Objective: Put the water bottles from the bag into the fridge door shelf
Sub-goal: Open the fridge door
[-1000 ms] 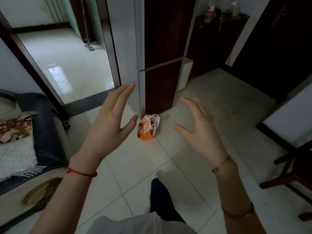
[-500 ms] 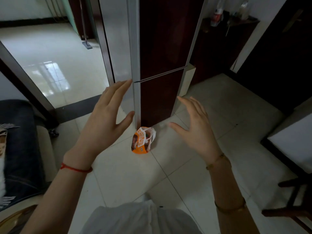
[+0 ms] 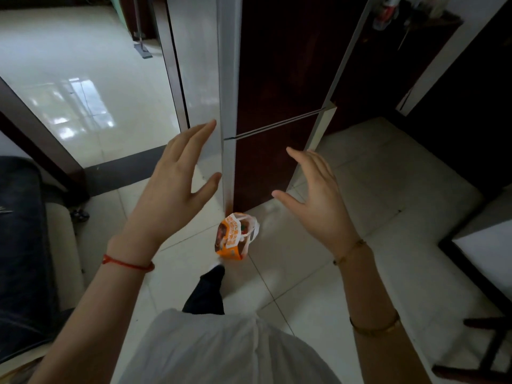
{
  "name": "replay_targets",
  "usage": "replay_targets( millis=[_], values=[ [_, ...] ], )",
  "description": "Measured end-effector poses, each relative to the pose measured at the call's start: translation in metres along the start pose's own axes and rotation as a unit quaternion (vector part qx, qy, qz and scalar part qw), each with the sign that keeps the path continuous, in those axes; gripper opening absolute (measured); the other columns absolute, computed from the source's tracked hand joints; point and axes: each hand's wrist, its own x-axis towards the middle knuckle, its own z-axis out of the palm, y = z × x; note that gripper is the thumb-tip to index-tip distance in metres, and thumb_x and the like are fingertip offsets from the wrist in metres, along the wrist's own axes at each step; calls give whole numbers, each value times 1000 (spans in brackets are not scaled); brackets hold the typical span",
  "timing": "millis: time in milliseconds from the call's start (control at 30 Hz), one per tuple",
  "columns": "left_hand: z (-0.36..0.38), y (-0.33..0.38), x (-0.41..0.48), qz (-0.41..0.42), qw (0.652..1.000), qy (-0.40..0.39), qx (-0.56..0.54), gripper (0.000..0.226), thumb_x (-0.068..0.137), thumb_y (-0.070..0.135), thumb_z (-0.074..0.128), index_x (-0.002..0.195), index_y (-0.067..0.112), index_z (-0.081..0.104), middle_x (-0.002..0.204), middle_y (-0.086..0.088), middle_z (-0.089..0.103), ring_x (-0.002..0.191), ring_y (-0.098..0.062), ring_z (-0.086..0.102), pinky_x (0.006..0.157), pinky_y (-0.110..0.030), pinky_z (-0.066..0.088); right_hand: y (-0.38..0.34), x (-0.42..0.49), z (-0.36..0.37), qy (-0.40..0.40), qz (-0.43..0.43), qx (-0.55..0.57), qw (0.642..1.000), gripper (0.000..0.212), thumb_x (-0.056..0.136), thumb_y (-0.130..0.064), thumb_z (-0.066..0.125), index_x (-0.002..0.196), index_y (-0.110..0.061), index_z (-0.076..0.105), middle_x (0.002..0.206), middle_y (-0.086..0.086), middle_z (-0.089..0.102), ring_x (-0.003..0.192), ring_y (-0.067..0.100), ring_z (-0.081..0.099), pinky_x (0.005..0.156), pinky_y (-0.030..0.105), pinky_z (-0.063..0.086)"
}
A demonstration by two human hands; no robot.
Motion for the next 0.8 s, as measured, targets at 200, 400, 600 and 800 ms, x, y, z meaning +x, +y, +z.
replay_targets(
  millis=[200, 400, 600, 800],
  values=[
    [14, -48, 84, 7, 1000, -7, -28, 72, 95, 29, 58, 156, 20, 22, 157, -5, 36, 144, -21, 36, 113, -26, 27, 4, 75, 22, 27, 14, -3, 1000, 68, 88, -35, 68, 147, -18, 38, 152, -1, 40, 149, 18, 23, 121, 45, 26],
    [25, -88, 174, -5, 998, 7, -66, 72, 93, 26, 61, 155, 17, 25, 153, -7, 41, 140, -22, 42, 112, -30, 33, 0, 149, 39, 47, 34, -1, 998, 67, 89, -36, 67, 147, -18, 39, 151, -1, 41, 148, 18, 23, 121, 44, 25],
    [47, -115, 258, -59, 984, 15, -167, 76, 92, 23, 63, 156, 17, 21, 154, -6, 41, 140, -19, 42, 108, -24, 32, 0, 205, 53, 68, 56, 0, 996, 67, 90, -34, 66, 148, -17, 37, 151, 0, 39, 146, 17, 26, 121, 41, 26],
    [72, -126, 325, -101, 972, 16, -211, 80, 91, 21, 62, 157, 9, 17, 161, -9, 30, 148, -25, 32, 119, -45, 34, 6, 248, 62, 72, 64, -1, 995, 72, 94, -36, 61, 153, -17, 25, 158, 1, 28, 147, 14, 22, 120, 27, 18]
  ],
)
